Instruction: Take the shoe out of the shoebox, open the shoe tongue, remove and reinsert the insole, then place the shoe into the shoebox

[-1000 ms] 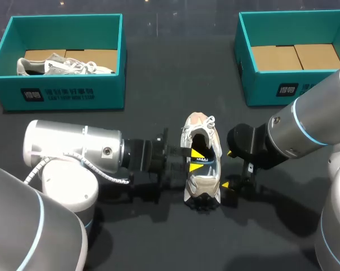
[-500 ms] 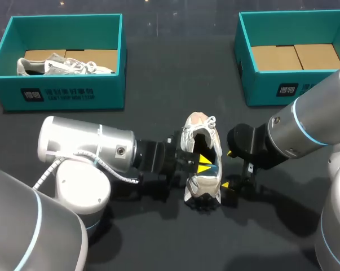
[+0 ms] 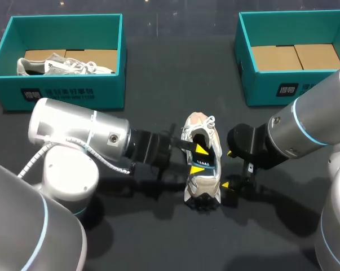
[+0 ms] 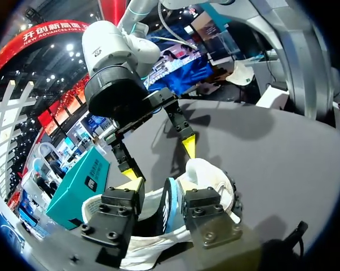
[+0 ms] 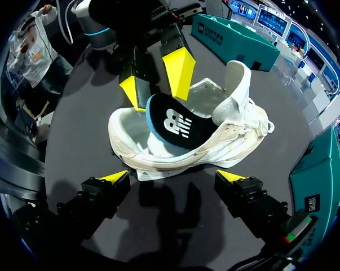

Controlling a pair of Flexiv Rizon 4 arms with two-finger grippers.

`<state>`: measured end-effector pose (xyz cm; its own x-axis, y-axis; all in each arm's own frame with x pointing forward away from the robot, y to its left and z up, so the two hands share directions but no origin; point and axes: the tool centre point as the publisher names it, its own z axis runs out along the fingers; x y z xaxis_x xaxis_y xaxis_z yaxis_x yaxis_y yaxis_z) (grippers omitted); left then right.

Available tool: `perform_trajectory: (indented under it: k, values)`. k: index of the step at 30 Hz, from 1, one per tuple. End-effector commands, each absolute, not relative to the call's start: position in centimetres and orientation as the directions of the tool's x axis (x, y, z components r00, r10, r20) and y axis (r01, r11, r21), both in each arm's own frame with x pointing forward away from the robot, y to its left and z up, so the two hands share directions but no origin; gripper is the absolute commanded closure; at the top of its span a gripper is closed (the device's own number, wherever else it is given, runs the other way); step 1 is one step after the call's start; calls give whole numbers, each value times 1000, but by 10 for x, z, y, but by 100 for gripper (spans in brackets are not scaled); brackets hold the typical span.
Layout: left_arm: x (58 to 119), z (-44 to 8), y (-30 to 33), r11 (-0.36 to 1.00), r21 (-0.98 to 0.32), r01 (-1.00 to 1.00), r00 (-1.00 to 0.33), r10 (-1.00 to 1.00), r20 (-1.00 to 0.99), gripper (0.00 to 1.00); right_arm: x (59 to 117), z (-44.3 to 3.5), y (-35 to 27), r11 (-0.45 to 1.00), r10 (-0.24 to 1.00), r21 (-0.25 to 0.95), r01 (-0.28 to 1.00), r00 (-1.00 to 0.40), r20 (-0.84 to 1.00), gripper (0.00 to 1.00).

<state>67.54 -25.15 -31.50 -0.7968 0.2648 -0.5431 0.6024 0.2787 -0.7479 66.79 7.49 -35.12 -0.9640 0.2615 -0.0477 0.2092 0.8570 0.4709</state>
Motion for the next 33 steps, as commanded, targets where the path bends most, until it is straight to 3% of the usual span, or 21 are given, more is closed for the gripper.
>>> perform_trajectory:
  k: [1,23,33]
  values:
    - [676,-306,-244,291,-739,607,-790,321,-522,60,666,-351,74,856,261,473,208,-964,-49,0]
    - [682,-278,-183,341,-675,655,-729,519,-446,60,668,-324,-19,874,298,425,236,-951,-84,0]
    - [698,-257,-160,315,-639,701,-645,663,-381,64,668,-324,-23,867,279,450,214,-957,-83,0]
